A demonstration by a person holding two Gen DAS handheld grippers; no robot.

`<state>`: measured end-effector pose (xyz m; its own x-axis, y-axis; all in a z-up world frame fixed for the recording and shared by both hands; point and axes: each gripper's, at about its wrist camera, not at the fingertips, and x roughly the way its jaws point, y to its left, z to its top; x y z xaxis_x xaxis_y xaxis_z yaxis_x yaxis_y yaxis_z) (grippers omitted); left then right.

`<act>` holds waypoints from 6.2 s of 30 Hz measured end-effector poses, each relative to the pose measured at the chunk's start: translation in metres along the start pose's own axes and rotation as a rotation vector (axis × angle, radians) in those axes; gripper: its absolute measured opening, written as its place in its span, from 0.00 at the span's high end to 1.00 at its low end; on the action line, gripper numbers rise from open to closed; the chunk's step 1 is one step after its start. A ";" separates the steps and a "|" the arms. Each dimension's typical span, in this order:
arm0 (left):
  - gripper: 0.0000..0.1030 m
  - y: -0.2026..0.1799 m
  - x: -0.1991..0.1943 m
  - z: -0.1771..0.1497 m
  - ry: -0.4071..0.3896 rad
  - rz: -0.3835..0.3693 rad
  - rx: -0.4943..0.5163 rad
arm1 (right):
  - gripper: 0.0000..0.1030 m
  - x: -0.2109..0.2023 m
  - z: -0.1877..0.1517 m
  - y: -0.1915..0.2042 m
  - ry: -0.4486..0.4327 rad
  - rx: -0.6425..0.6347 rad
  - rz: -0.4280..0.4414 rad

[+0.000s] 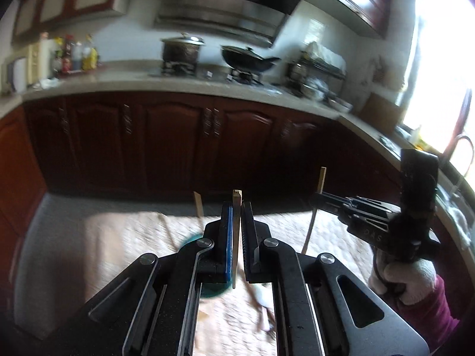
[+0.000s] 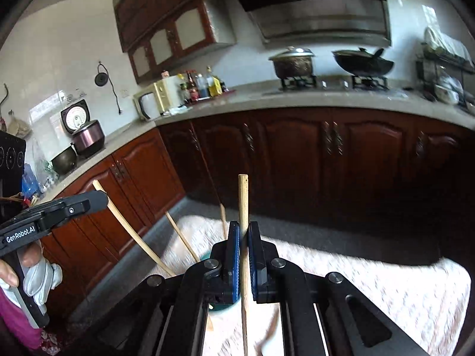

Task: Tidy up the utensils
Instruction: 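Carry both chopsticks toward the teal-rimmed cup, then lower both chopsticks into the teal-rimmed cup and open both tools, then grasp a brown-handled fork with the left tool while the right tool grasps a chopstick, then lift the fork and chopstick and carry them toward the cup with both tools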

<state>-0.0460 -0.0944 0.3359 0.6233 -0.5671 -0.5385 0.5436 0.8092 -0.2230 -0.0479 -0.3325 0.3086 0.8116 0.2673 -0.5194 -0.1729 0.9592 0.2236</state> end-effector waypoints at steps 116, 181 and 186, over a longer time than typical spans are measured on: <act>0.62 -0.072 0.243 -0.230 0.606 0.007 -0.109 | 0.60 -0.037 -0.268 -0.198 0.381 0.440 -0.334; 0.85 -0.044 0.249 -0.223 0.650 0.036 0.080 | 0.94 0.062 -0.258 -0.143 0.508 0.325 -0.159; 0.92 -0.040 0.226 -0.207 0.607 0.008 0.075 | 0.95 0.044 -0.237 -0.137 0.442 0.312 -0.131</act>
<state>-0.0436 -0.2230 0.0547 0.2075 -0.3543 -0.9118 0.5923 0.7874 -0.1711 -0.1212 -0.4306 0.0597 0.4921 0.2251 -0.8409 0.1418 0.9324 0.3325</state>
